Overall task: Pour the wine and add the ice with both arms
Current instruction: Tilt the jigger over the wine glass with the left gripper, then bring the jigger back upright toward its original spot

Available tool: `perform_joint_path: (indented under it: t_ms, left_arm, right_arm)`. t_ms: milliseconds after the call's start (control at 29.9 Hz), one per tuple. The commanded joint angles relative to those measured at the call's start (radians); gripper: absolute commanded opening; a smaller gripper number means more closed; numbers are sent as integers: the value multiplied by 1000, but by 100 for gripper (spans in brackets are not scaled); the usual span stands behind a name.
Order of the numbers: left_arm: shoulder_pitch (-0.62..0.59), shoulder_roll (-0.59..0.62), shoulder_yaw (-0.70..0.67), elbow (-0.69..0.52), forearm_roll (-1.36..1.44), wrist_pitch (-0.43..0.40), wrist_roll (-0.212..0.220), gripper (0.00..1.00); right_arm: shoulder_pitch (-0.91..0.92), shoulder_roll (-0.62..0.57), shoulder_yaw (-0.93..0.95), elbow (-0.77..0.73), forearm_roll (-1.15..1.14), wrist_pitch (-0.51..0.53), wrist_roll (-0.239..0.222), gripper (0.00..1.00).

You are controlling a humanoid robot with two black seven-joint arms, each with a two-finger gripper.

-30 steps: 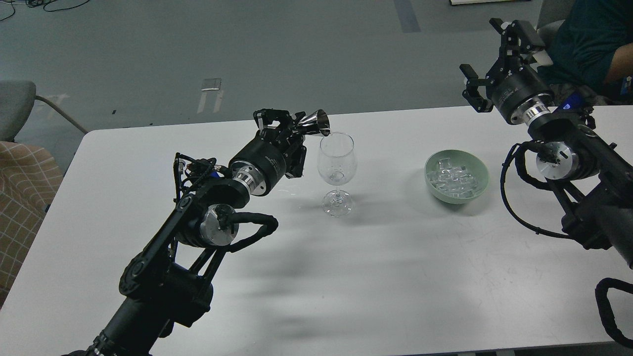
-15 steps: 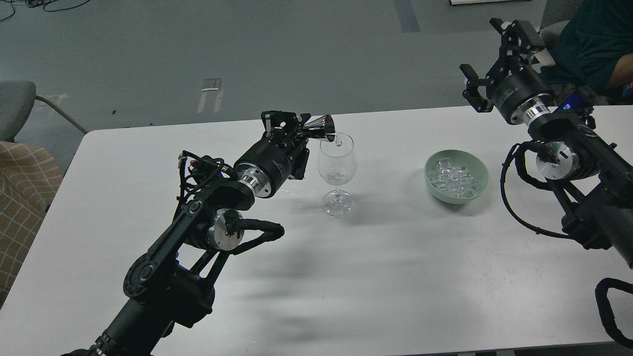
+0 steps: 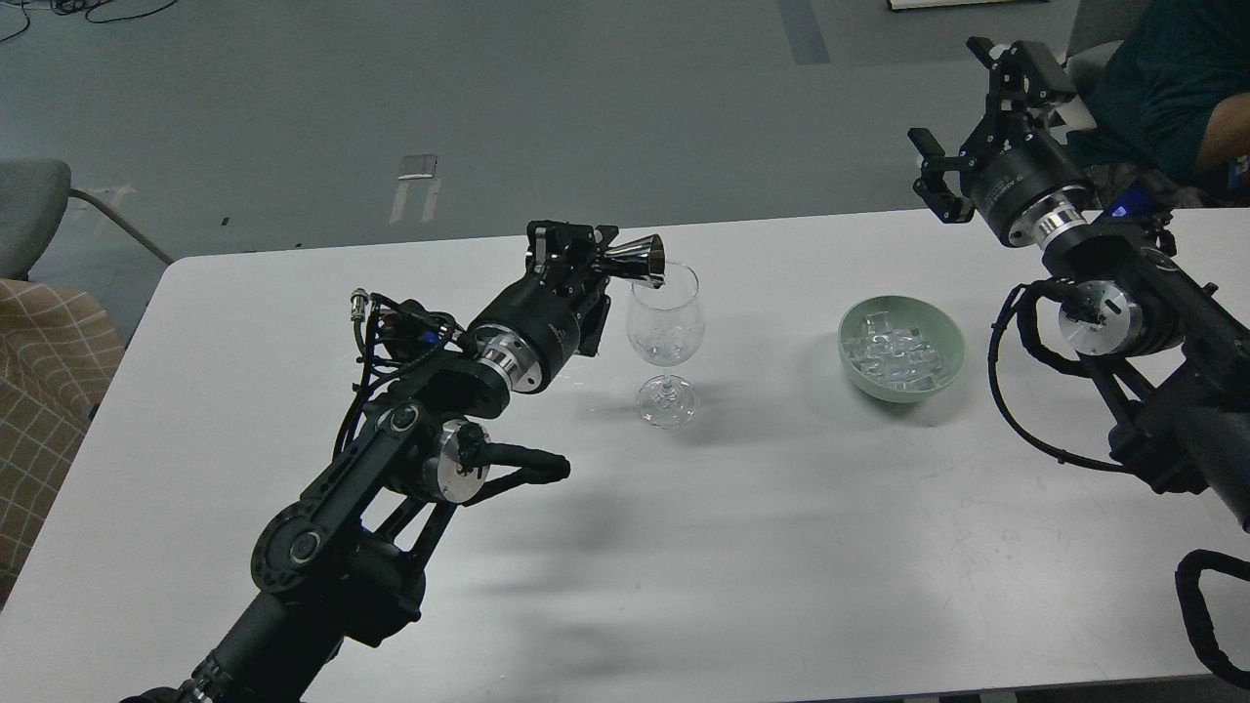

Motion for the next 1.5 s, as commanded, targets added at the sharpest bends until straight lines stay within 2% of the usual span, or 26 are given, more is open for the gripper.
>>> perform_joint_path:
  t_ms: [0,401,568,936,1237,1337,1471]
  left_arm:
    - [-3,0,1,-1,18,0,0,0]
    - [-26,0,1,-3,114,0,-4,0]
    - [-39,0,65,-3,158,0,-6,0]
    - [-42,3,70,-3,235,0,-9,0]
    - [-37,49,71,-1,313,0,-33,0]
    - [-40,51,67,-1,310,0,-32,0]
    - [-42,43,39,-14,212,0,-7,0]
  right_arm:
    - [-3,-1,-1,0,0,0,0,100]
    - [-4,1,0,1,0,0,0,100]
    - [-4,1,0,2,0,0,0,100]
    - [-5,1,0,2,0,0,0,100]
    - [-5,1,0,2,0,0,0,100]
    - [-5,1,0,0,0,0,0,100]
    - [-5,2,0,0,0,0,0,100]
